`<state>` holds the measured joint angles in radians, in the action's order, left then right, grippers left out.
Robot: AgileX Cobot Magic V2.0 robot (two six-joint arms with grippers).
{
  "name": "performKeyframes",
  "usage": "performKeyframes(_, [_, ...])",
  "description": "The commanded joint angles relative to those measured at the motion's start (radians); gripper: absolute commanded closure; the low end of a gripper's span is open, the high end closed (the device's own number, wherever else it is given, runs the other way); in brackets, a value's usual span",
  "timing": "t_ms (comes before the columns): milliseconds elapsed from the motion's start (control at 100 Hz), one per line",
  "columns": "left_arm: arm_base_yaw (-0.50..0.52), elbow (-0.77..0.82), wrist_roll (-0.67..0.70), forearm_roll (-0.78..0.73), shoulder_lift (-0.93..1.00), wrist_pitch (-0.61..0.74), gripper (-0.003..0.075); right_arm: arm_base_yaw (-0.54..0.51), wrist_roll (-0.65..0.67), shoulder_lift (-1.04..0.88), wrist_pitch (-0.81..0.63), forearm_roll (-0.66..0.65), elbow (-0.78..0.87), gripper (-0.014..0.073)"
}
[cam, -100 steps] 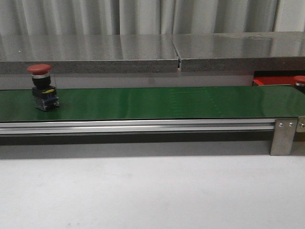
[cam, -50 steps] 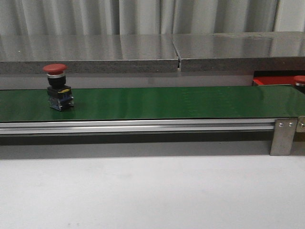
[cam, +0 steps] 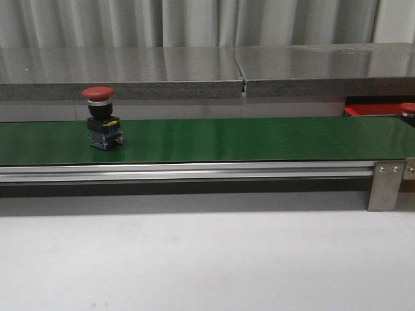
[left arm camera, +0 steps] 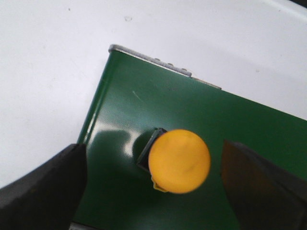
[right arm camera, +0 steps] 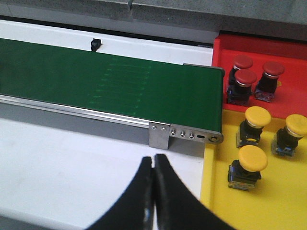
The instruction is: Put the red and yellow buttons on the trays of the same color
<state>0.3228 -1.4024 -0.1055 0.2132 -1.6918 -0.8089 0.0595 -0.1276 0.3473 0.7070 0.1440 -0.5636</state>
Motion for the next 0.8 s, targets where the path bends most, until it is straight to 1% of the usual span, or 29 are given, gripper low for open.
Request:
performKeyframes(0, [-0.026, -0.024, -0.018, -0.056, 0.092, 0.051, 0.0154, 0.000, -0.011, 0.006, -0.069, -0.002, -0.025, 0.0715])
performKeyframes(100, [-0.079, -0.023, -0.018, -0.146, 0.132, 0.056, 0.0155, 0.000, -0.011, 0.006, -0.069, -0.002, -0.025, 0.0715])
performKeyframes(330, [-0.207, 0.002, -0.044, -0.148, 0.206, 0.071, 0.0157, 0.000, -0.011, 0.006, -0.069, -0.002, -0.025, 0.0715])
performKeyframes(380, [-0.237, 0.009, -0.044, -0.148, 0.220, 0.071, 0.0178, 0.000, -0.011, 0.006, -0.069, -0.002, -0.025, 0.0715])
performKeyframes(430, [-0.261, 0.024, -0.044, -0.145, 0.234, 0.077, 0.0225, 0.000, -0.011, 0.006, -0.069, -0.002, -0.025, 0.0715])
performKeyframes(500, [-0.294, 0.051, -0.044, -0.135, 0.258, 0.094, 0.0327, 0.000, -0.011, 0.006, -0.069, -0.002, -0.025, 0.0715])
performKeyframes(620, [-0.348, 0.120, -0.044, -0.135, 0.306, 0.132, 0.0545, 0.000, -0.011, 0.006, -0.069, -0.002, -0.025, 0.0715])
performKeyframes(640, [-0.357, 0.128, -0.044, -0.135, 0.315, 0.140, 0.0568, 0.000, -0.011, 0.006, -0.069, -0.002, -0.025, 0.0715])
performKeyframes(690, [-0.376, 0.163, -0.044, -0.134, 0.338, 0.154, 0.0654, 0.000, -0.011, 0.006, -0.069, -0.002, -0.025, 0.0715])
performKeyframes(760, [-0.398, 0.206, -0.044, -0.134, 0.374, 0.166, 0.0741, 0.000, -0.011, 0.006, -0.069, -0.002, -0.025, 0.0715])
performKeyframes(790, [-0.404, 0.224, -0.044, -0.134, 0.394, 0.171, 0.0738, 0.000, -0.011, 0.006, -0.069, -0.002, -0.025, 0.0715])
